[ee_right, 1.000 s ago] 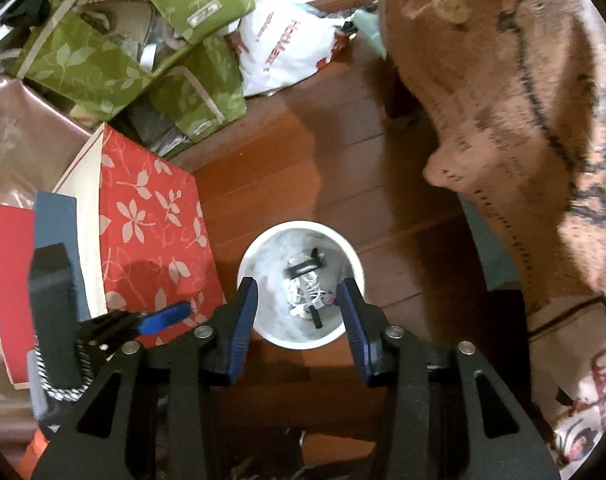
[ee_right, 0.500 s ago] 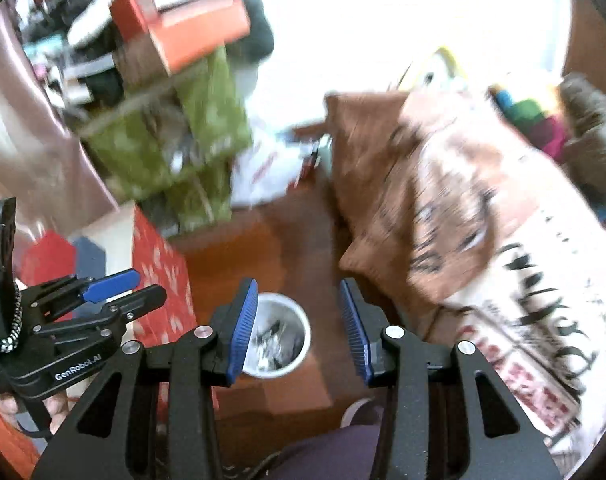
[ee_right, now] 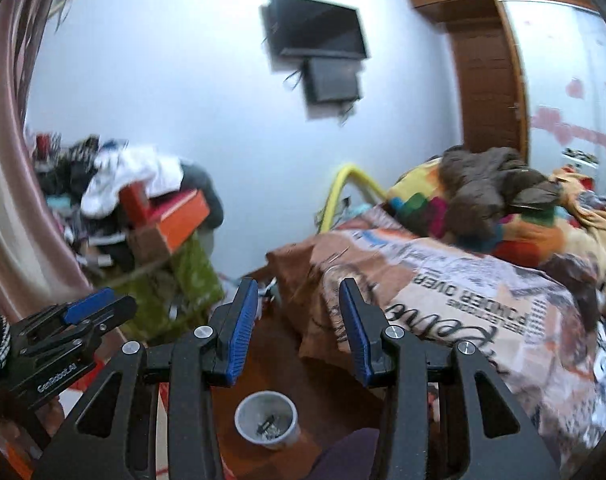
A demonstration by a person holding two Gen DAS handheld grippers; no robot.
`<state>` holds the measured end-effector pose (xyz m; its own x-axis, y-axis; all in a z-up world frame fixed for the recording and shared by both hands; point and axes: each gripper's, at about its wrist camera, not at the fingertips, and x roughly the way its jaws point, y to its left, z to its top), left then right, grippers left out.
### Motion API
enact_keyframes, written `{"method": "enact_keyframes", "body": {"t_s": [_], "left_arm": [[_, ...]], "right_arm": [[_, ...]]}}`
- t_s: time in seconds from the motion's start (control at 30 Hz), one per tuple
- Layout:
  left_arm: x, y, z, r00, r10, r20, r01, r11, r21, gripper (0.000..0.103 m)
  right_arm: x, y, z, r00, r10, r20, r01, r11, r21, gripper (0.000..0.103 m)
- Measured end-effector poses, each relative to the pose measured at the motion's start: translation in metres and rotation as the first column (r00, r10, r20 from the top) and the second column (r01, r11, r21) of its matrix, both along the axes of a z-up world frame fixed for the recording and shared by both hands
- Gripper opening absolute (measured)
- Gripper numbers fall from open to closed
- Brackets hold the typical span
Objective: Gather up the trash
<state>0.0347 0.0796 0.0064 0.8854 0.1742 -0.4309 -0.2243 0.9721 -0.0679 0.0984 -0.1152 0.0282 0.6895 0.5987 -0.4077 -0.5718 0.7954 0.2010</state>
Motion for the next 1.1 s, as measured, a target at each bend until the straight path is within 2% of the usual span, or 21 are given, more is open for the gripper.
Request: {"method": "enact_keyframes", "body": {"t_s": [0.1,0.2,0.23,0.27,0.3,0.37,0.43,0.47,0.53,0.77,1.1], "left_arm": [[-0.023,-0.019,0.015,0.999,-0.038,0.039,0.036,0.999,0.037,0.043],[-0.04,-0.032,0.024,0.996,-0.065,0.068,0.061,0.997,0.056,0.05],[-0.046,-0.037,0.026,0.994,-0.075,0.079,0.07,0.996,0.059,0.057],[-0.051,-0.04,0.028,0.993,-0.081,0.087,0.076,0.995,0.059,0.068],[-0.055,-0.042,0.03,0.992,-0.085,0.095,0.08,0.995,0.055,0.073],[-0.063,-0.045,0.033,0.989,-0.097,0.11,0.092,0.995,0.05,0.092],[-0.068,-0.048,0.033,0.988,-0.1,0.117,0.093,0.994,0.058,0.1],[-0.07,-0.05,0.033,0.988,-0.101,0.119,0.094,0.994,0.064,0.1],[-0.072,-0.053,0.032,0.987,-0.11,0.118,0.102,0.992,0.072,0.101],[-0.073,-0.062,0.025,0.983,-0.152,0.102,0.146,0.987,0.062,0.102],[-0.066,-0.061,0.02,0.982,-0.165,0.094,0.164,0.986,0.021,0.102]], "right_arm": [[-0.019,-0.015,0.008,0.997,-0.069,0.035,0.069,0.998,0.011,0.039],[-0.034,-0.03,0.013,0.991,-0.123,0.052,0.122,0.992,0.029,0.042],[-0.039,-0.034,0.014,0.989,-0.138,0.054,0.136,0.99,0.035,0.047],[-0.045,-0.04,0.015,0.985,-0.16,0.061,0.157,0.987,0.042,0.055],[-0.05,-0.042,0.016,0.98,-0.186,0.073,0.183,0.982,0.048,0.06],[-0.061,-0.048,0.018,0.971,-0.222,0.094,0.218,0.975,0.049,0.079],[-0.068,-0.053,0.019,0.96,-0.258,0.108,0.254,0.966,0.046,0.09],[-0.071,-0.055,0.019,0.956,-0.27,0.111,0.267,0.963,0.046,0.097],[-0.074,-0.058,0.02,0.943,-0.309,0.126,0.306,0.951,0.042,0.103],[-0.081,-0.061,0.016,0.916,-0.372,0.151,0.377,0.926,-0.006,0.103],[-0.085,-0.064,0.014,0.908,-0.382,0.173,0.393,0.919,-0.033,0.103]]}}
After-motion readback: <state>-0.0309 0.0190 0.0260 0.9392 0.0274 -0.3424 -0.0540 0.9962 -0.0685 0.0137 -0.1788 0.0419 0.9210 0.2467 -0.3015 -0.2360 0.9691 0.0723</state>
